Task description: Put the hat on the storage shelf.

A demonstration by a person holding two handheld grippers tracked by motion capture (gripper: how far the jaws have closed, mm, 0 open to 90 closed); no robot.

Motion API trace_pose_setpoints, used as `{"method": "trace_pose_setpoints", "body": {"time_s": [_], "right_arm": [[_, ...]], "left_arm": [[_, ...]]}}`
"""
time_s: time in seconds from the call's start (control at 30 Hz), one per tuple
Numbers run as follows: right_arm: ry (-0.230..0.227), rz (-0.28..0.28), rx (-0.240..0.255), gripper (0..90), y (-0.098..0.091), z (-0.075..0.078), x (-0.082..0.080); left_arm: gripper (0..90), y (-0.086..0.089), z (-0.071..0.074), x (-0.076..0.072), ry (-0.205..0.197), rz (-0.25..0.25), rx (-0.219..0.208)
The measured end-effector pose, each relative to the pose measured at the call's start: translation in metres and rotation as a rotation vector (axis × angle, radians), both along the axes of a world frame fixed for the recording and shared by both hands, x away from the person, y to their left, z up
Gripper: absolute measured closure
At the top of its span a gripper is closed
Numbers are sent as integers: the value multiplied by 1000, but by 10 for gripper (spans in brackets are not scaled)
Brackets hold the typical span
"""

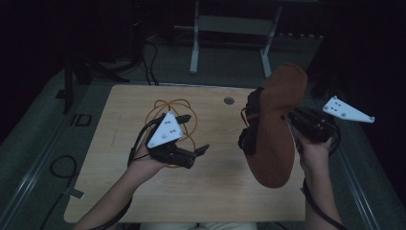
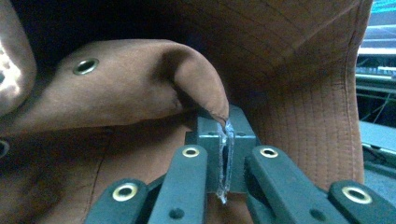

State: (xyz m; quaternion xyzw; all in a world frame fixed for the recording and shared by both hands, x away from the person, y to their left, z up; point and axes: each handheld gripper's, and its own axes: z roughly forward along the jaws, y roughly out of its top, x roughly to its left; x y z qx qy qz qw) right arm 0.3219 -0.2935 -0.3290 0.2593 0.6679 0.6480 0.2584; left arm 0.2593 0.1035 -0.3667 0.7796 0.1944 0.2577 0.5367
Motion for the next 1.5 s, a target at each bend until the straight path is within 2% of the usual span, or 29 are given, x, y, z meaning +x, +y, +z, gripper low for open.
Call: {"method": "trace_pose_setpoints", "body": {"time_s": [0.1,0.23,0.37,0.57,0.67,0.8,0.93,1.07,1.2,1.3,1.5], "right_arm": [[-5,9,-10,876,11,11,9],[-14,18,-24,876,28,25,21],[-19,35,-43,876,48,36,31],[-25,60,-73,876,82,47,45],[-24,71,-95,876,101,51,52],[-26,97,-131,876,130,55,60],[8,142,-162,875,163,52,67],[26,184,-217,875,198,44,71],[61,238,-249,874,228,33,73],[95,275,-266,873,247,24,75],[147,325,-374,869,280,2,77]], "left_arm": [[81,23,-10,-7,7,54,1],[80,51,-24,-13,32,115,-35],[76,75,-43,-19,42,186,-37],[75,105,-84,-28,98,269,-59],[75,118,-109,-32,122,316,-92],[75,129,-133,-37,152,362,-99],[76,138,-150,-39,178,399,-116],[75,149,-162,-41,182,440,-129],[76,158,-166,-41,182,467,-124],[76,163,-171,-39,194,482,-140],[76,168,-177,-38,208,494,-144]]}}
